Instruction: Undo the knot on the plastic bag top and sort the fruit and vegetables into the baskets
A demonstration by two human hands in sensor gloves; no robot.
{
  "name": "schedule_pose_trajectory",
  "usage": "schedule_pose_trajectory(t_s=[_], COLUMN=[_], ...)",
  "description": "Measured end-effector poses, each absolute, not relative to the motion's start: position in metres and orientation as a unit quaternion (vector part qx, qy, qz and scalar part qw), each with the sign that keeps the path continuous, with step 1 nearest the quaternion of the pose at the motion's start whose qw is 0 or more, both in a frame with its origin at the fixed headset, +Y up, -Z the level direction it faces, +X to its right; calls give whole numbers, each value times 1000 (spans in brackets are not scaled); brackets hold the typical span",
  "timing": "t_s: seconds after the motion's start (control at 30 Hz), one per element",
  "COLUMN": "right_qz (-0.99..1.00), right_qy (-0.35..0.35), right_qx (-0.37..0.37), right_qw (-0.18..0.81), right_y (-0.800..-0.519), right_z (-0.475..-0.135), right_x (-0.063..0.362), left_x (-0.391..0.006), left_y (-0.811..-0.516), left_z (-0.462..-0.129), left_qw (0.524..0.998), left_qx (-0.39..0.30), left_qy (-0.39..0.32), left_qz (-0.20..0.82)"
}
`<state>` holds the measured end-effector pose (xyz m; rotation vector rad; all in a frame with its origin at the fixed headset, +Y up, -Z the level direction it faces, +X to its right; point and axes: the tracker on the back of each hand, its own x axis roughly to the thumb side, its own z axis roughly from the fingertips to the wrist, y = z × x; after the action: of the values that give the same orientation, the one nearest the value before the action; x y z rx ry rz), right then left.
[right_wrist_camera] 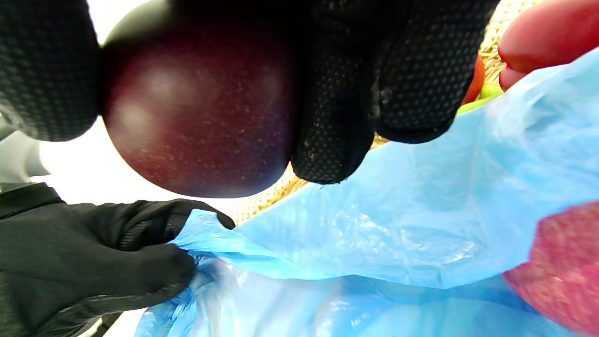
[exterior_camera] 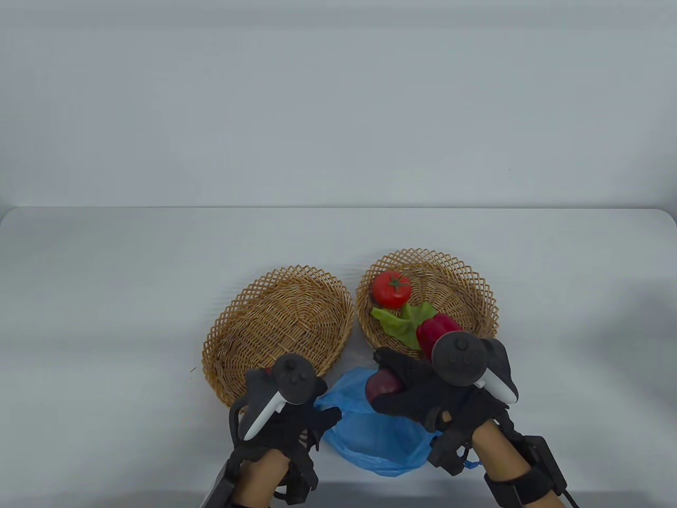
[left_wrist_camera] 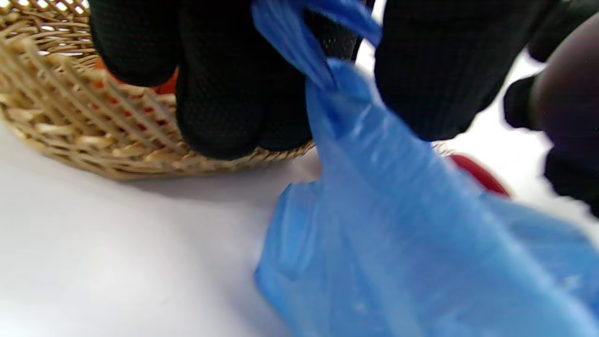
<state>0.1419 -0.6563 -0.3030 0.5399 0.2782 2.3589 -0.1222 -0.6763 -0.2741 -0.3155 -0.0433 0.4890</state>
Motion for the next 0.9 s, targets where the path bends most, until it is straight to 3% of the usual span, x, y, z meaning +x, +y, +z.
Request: schedule_pose_trajectory(t_s=[0.3, 0.47, 0.67, 0.8, 0.9], right_qz=[874, 903, 906, 910, 912], right_qy=[23, -54, -114, -162, -147], right_qx=[170, 224, 304, 312, 313], right_qw=[454, 363, 273, 222, 219], right_y=[-640, -625, -618, -618, -620], right_z=[-294, -274, -241, -232, -233], right_x=[153, 138, 106, 99, 97], left_x=[-162, -153, -127, -126, -128], left_y=[-644, -642, -651, -655, -655], left_z=[-264, -262, -262, -263, -264], left_qw=[859, 848, 820, 806, 803], left_qx=[-95, -90, -146, -156, -158], left_qy=[-89, -129, -206, -203, -200], left_qz=[494, 506, 513, 533, 538])
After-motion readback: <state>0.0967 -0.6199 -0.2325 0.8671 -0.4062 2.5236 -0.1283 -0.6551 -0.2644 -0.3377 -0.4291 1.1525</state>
